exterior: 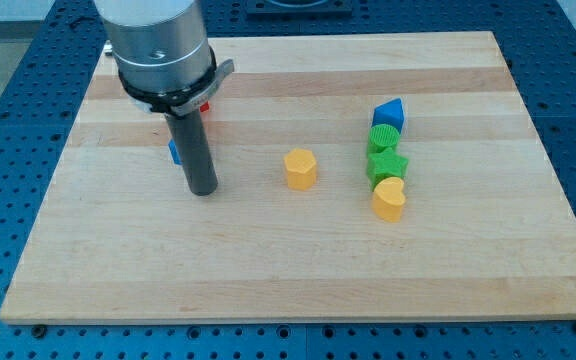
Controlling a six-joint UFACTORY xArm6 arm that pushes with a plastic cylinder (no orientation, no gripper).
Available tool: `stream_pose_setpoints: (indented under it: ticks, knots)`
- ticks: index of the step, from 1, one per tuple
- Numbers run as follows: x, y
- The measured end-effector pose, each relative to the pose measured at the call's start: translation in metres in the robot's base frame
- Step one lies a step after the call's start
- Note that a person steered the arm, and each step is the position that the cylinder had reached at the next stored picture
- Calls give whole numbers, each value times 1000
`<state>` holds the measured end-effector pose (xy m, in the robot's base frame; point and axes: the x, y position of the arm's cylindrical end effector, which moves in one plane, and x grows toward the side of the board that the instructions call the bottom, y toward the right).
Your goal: Push the blue cube closer to the red circle
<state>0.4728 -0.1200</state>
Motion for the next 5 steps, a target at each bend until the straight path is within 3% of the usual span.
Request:
stream_pose_setpoints:
  ticks: [5]
  knots:
    - [-31, -12]
